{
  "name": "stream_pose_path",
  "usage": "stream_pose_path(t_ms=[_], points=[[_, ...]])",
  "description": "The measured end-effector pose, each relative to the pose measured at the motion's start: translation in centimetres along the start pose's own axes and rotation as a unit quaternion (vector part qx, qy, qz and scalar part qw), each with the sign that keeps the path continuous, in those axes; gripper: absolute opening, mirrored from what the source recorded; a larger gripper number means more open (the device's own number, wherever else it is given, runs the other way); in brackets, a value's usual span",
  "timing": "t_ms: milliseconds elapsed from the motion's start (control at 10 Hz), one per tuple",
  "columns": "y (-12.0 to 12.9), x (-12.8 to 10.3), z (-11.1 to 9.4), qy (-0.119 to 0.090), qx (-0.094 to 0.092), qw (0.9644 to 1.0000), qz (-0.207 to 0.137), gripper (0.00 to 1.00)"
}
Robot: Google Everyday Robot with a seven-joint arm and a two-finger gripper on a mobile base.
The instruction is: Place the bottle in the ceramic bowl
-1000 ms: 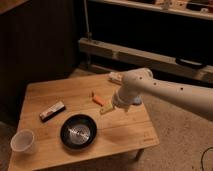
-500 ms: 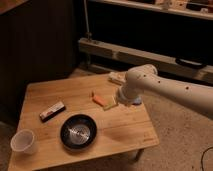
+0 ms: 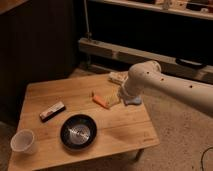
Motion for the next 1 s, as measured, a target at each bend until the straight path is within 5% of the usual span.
stream_pose_path(t_ms=[300,500,800,1000], points=[[1.2,3.3,-2.5,0.053,-0.042,0.9974,-0.024,0.8],[4.5,8.3,-4.7,0.086,-0.057,0.9925,-0.066,0.8],[8.1,15.6,-6.6,0.102,-0.058,0.9823,-0.146,0.8],[9.5,18.1,-7.3,0.104,-0.061,0.9766,-0.178,0.8]])
